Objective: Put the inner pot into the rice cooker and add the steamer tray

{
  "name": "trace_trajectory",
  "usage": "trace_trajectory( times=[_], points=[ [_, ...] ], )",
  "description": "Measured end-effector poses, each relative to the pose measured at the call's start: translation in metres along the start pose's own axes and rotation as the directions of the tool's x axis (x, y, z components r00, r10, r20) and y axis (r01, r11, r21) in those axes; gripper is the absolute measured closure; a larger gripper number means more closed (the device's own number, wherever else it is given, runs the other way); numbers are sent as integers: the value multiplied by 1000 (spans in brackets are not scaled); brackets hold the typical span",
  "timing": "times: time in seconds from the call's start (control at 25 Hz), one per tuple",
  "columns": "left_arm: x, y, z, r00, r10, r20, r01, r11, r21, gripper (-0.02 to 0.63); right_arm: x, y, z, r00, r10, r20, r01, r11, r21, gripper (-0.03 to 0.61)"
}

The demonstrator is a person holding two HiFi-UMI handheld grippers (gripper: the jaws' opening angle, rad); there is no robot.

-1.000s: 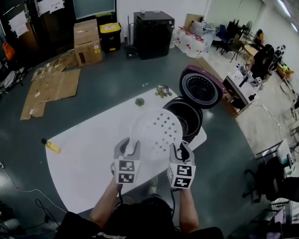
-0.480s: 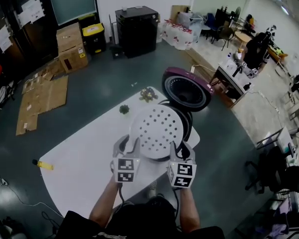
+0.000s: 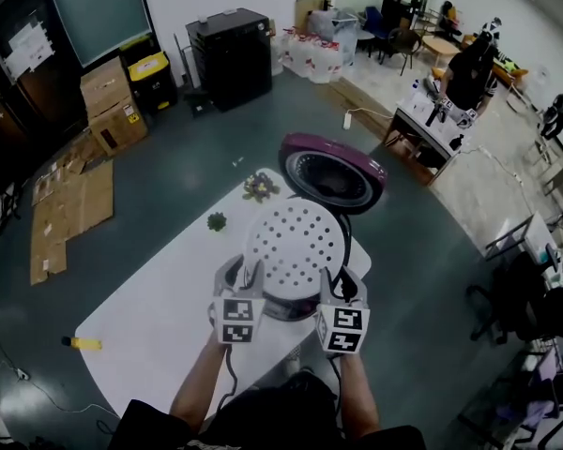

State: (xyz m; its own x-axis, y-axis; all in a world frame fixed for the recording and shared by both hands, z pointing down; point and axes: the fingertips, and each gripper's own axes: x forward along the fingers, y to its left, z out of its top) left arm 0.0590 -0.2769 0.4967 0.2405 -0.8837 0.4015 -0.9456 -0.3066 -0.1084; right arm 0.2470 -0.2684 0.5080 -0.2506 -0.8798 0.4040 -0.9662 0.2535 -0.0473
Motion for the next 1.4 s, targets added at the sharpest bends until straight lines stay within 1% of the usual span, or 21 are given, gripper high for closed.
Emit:
trace_trajectory(
  times=[0.24, 0.6, 0.76, 1.0, 1.2, 1.4],
  points=[
    [32, -2, -3, 998, -42, -46, 43, 999, 31, 463, 17, -12, -8, 999, -24, -41, 25, 999, 29, 446],
    [67, -4, -24, 986, -102, -129, 109, 993, 48, 463, 34, -18, -30, 992, -55, -115, 63, 996, 63, 446],
    [78, -7, -35, 974, -136, -179, 149, 987, 58, 460, 39, -21, -43, 985, -70, -160, 84, 993, 83, 445],
    [92, -9, -53, 946, -176, -273, 200, 978, 65, 456, 46, -22, -58, 970, -83, -227, 112, 987, 116, 445],
    [99, -12, -61, 931, -190, -312, 219, 974, 60, 456, 50, -24, -66, 960, -92, -264, 129, 983, 127, 445],
    [104, -13, -68, 916, -202, -347, 238, 969, 65, 453, 56, -26, -75, 944, -98, -315, 146, 981, 130, 445]
  ],
)
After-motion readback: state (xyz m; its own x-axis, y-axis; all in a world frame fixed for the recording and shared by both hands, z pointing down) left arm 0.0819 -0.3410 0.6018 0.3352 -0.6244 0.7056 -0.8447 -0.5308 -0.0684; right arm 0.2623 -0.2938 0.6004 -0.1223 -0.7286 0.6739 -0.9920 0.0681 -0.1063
